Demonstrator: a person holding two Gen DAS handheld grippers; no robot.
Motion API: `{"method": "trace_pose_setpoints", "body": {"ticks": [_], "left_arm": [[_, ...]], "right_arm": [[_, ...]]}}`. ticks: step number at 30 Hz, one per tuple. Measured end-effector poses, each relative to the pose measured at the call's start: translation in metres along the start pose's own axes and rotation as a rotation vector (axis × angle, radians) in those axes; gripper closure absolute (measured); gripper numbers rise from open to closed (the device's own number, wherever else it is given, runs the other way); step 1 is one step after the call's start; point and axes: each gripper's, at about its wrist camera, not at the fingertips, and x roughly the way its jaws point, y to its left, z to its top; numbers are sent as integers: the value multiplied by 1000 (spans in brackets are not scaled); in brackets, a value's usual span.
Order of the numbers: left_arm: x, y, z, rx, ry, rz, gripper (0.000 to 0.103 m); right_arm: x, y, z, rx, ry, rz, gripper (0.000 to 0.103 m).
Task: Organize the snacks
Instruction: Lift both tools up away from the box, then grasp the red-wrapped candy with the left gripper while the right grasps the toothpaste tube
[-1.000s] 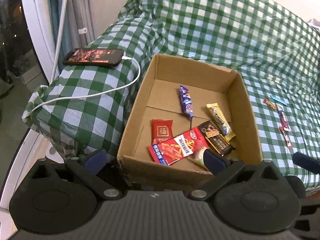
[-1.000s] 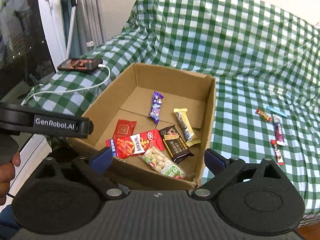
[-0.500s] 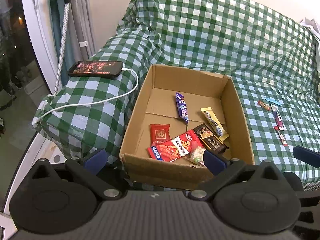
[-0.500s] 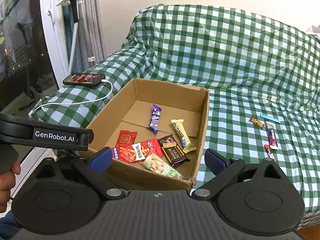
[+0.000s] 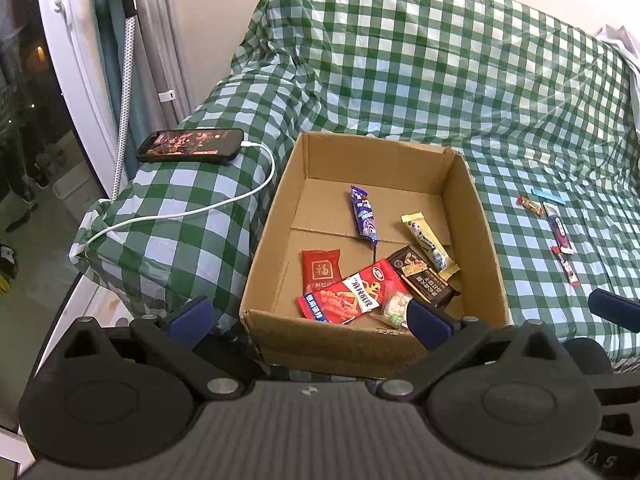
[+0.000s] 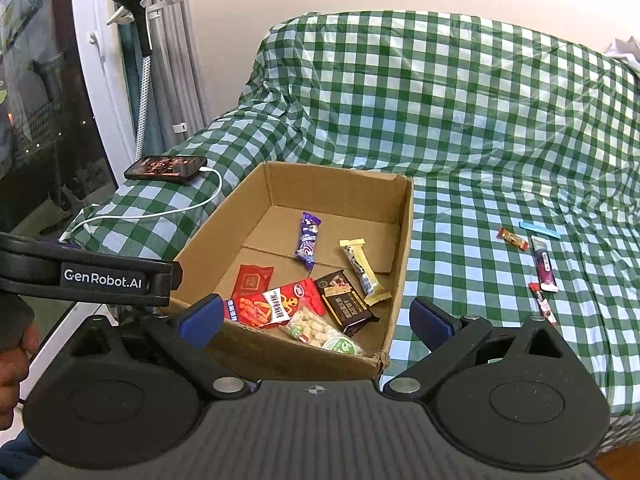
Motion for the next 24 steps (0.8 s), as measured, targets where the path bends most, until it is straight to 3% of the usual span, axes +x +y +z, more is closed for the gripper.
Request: {"method": "trace_pose_setpoints", "body": {"ticks": [12,24], "left_arm": [[9,-23,17,65,-6,-26,0],[35,-88,51,151,43,-101,0]], "right_arm": [[5,-27,1,73,-14,-37,4],[18,-111,-10,244,-7,-167,4]]}}
